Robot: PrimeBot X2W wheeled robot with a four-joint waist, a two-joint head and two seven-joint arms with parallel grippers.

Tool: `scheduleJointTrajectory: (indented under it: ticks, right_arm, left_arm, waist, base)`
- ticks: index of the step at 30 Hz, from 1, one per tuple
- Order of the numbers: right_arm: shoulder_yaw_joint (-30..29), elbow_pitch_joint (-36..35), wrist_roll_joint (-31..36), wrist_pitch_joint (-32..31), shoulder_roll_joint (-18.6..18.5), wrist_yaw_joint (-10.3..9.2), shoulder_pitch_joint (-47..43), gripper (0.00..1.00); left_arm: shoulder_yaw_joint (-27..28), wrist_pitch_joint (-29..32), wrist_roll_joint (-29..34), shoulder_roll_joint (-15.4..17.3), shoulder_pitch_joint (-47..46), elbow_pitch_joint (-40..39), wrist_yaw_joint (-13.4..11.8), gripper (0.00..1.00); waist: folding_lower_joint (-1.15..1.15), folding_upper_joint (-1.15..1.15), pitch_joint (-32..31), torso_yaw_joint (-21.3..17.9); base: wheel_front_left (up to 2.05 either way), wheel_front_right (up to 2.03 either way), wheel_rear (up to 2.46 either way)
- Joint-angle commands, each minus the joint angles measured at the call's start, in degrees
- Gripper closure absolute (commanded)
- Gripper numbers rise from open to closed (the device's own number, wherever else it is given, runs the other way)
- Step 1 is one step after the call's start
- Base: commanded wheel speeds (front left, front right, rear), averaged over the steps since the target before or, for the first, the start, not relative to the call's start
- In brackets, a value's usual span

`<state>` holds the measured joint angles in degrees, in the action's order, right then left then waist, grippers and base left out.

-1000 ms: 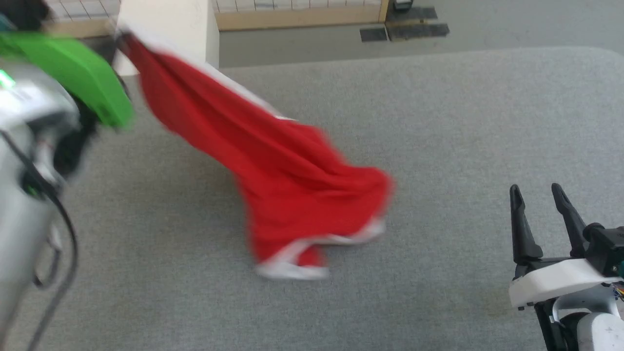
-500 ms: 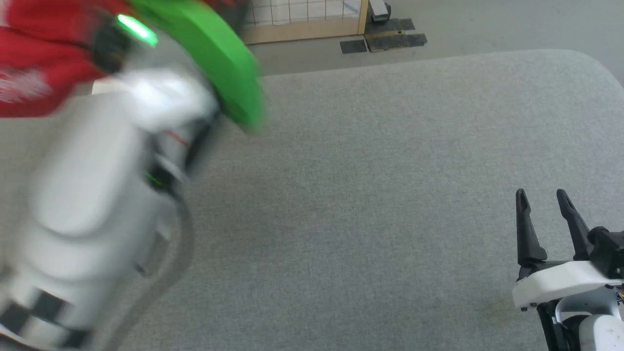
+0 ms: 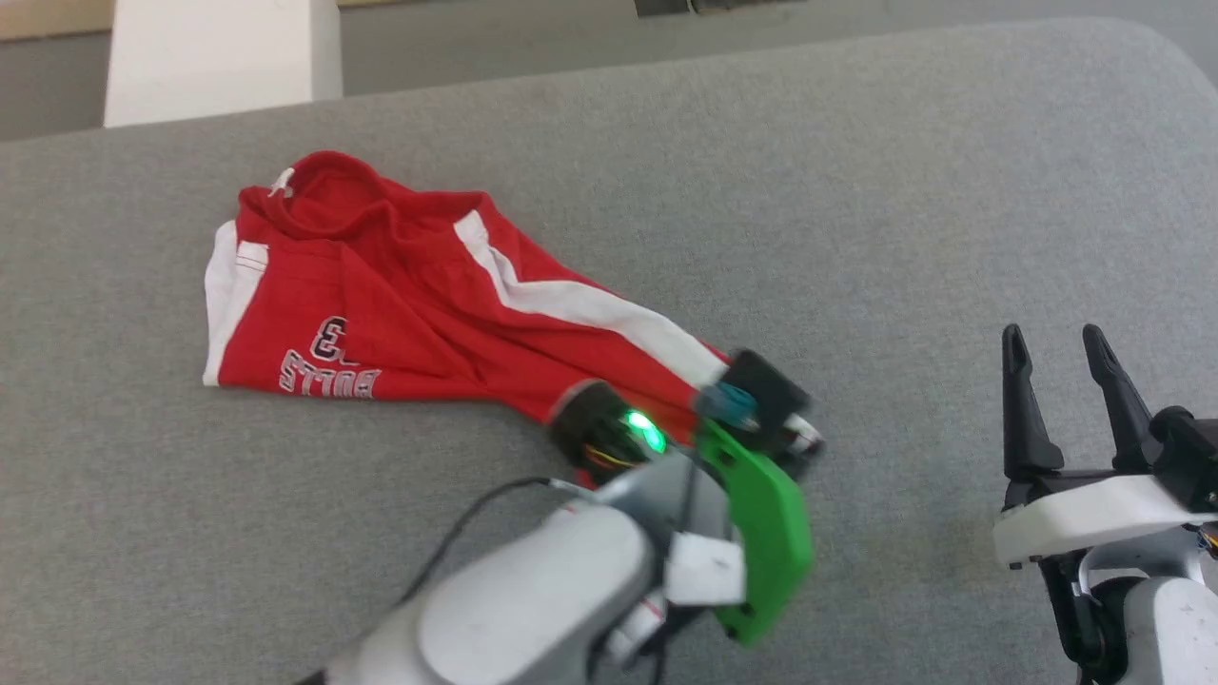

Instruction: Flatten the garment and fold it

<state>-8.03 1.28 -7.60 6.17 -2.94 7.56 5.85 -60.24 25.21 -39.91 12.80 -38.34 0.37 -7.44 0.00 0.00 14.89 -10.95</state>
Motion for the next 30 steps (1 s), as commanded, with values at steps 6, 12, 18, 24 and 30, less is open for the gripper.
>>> scheduleJointTrajectory:
  ticks: [6, 12, 18, 24, 30]
  right_arm:
    - [0.75, 1.28, -0.67, 1.26, 0.06, -0.08, 1.83, 0.0]
    - [0.11, 2.54, -0.75, 1.58, 0.06, -0.08, 2.15, 0.0]
    - [0.07, 3.64, -0.36, 0.79, 0.06, -0.08, 0.96, 0.0]
    - [-0.02, 2.77, 0.28, -1.07, 0.06, -0.08, -0.62, 0.0]
    - [-0.03, 0.87, 0.06, -2.88, 0.06, -0.08, -3.16, 0.0]
  left_arm:
    - [-3.31, -1.72, 2.32, -4.36, -1.07, 3.94, 1.53, 0.0]
    - [-4.37, -1.34, 2.3, -2.84, -0.8, 5.96, 2.68, 0.0]
    - [-0.18, -4.2, 0.87, -0.48, -1.02, 5.77, 1.45, 0.0]
    - [8.62, -9.67, -0.22, 3.92, -2.96, 5.05, -1.91, 0.0]
    - [17.35, -18.23, 0.15, 11.87, -1.04, 3.87, -5.18, 0.0]
  waist:
    - [0.0, 0.0, 2.56, -1.8]
    - [0.0, 0.0, 1.05, -1.16]
    - [0.0, 0.0, -3.93, 1.23]
    - [0.0, 0.0, -8.58, 4.23]
    - [0.0, 0.0, -11.11, 7.13]
  base:
    - [0.0, 0.0, 0.0]
    - [0.0, 0.0, 0.0]
    - [0.0, 0.0, 0.0]
    - [0.0, 0.0, 0.0]
    - [0.0, 0.0, 0.0]
